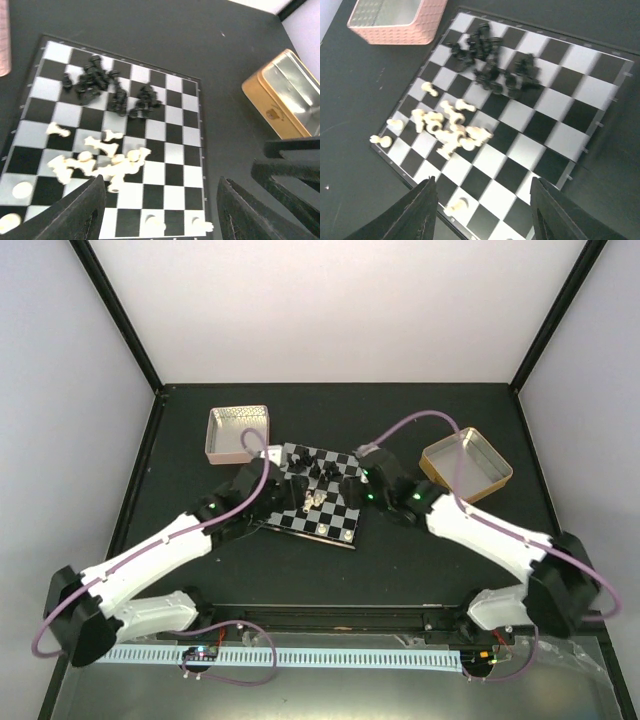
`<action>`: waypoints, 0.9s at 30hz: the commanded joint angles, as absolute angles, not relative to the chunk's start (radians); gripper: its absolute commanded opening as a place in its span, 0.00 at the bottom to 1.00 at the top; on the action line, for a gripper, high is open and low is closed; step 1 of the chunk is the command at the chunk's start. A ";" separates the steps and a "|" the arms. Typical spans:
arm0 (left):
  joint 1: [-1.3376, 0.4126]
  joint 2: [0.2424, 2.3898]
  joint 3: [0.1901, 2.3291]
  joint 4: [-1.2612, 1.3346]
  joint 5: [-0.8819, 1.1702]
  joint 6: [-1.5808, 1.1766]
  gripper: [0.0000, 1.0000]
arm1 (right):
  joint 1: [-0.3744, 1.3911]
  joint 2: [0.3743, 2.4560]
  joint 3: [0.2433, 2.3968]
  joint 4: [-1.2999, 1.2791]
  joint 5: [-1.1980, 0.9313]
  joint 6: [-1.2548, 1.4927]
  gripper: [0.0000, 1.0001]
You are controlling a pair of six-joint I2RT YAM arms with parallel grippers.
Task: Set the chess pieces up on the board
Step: Pick up the chess piece from the chessboard.
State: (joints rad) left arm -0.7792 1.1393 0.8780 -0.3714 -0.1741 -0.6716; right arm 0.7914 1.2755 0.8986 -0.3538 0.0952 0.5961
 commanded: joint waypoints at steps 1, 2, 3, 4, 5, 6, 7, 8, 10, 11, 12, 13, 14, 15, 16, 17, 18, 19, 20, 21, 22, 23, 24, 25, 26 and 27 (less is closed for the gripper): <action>-0.713 1.021 0.768 -0.289 -0.183 -0.612 0.65 | 0.793 1.466 1.066 -0.368 -0.050 0.486 0.51; -0.701 0.994 0.744 -0.276 -0.181 -0.610 0.66 | 0.792 1.512 1.094 -0.377 -0.061 0.480 0.50; -0.686 0.974 0.720 -0.265 -0.177 -0.609 0.67 | 0.792 1.554 1.125 -0.385 -0.066 0.478 0.49; -0.674 0.955 0.701 -0.257 -0.174 -0.609 0.67 | 0.792 1.593 1.154 -0.395 -0.071 0.476 0.48; -0.663 0.940 0.686 -0.255 -0.170 -0.609 0.68 | 0.793 1.634 1.180 -0.405 -0.078 0.475 0.47; -0.650 0.928 0.673 -0.253 -0.168 -0.610 0.68 | 0.793 1.669 1.210 -0.420 -0.080 0.473 0.46; -0.640 0.918 0.661 -0.252 -0.167 -0.613 0.68 | 0.793 1.706 1.235 -0.435 -0.081 0.471 0.44; -0.629 0.910 0.649 -0.248 -0.161 -0.615 0.67 | 0.794 1.739 1.258 -0.451 -0.078 0.472 0.42; -0.612 0.898 0.625 -0.233 -0.147 -0.618 0.66 | 0.794 1.787 1.295 -0.482 -0.061 0.473 0.39; -0.607 0.894 0.610 -0.221 -0.142 -0.620 0.66 | 0.794 1.804 1.305 -0.489 -0.053 0.472 0.37; -0.603 0.890 0.594 -0.204 -0.141 -0.624 0.65 | 0.794 1.818 1.311 -0.495 -0.050 0.471 0.36; -0.601 0.887 0.570 -0.187 -0.142 -0.631 0.65 | 0.793 1.830 1.318 -0.499 -0.051 0.467 0.35; -0.600 0.885 0.552 -0.171 -0.145 -0.637 0.65 | 0.795 1.841 1.325 -0.506 -0.054 0.463 0.34; -0.598 0.885 0.537 -0.158 -0.151 -0.644 0.65 | 0.797 1.855 1.333 -0.512 -0.064 0.450 0.33; -0.597 0.886 0.523 -0.147 -0.153 -0.648 0.65 | 0.799 1.875 1.351 -0.520 -0.084 0.425 0.30; -0.595 0.888 0.512 -0.136 -0.155 -0.653 0.65 | 0.805 1.891 1.370 -0.537 -0.096 0.404 0.28; -0.595 0.890 0.504 -0.131 -0.155 -0.655 0.65 | 0.814 1.911 1.392 -0.563 -0.086 0.388 0.27; -0.595 0.892 0.498 -0.129 -0.155 -0.658 0.65 | 0.822 1.927 1.413 -0.588 -0.061 0.377 0.25; -0.595 0.896 0.494 -0.129 -0.155 -0.658 0.65 | 0.831 1.942 1.427 -0.606 -0.036 0.373 0.24; -0.595 0.899 0.491 -0.131 -0.156 -0.654 0.65 | 0.838 1.952 1.437 -0.620 -0.012 0.372 0.24; -0.594 0.903 0.485 -0.127 -0.162 -0.655 0.65 | 0.841 1.956 1.440 -0.628 0.012 0.378 0.23; -0.595 0.905 0.478 -0.125 -0.171 -0.658 0.65 | 0.843 1.958 1.440 -0.628 0.020 0.385 0.23; -0.594 0.904 0.471 -0.120 -0.176 -0.662 0.65 | 0.844 1.959 1.440 -0.631 0.039 0.393 0.23; -0.595 0.901 0.463 -0.111 -0.178 -0.662 0.65 | 0.844 1.962 1.441 -0.633 0.055 0.400 0.23; -0.595 0.899 0.452 -0.096 -0.177 -0.662 0.65 | 0.845 1.967 1.444 -0.637 0.067 0.403 0.23; -0.594 0.899 0.444 -0.081 -0.176 -0.661 0.65 | 0.846 1.974 1.453 -0.645 0.077 0.405 0.24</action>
State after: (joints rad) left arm -0.6022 0.8989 0.4675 -0.1555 -0.1570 -0.6502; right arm 0.8440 1.9530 1.4193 -0.5938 -0.0051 0.4046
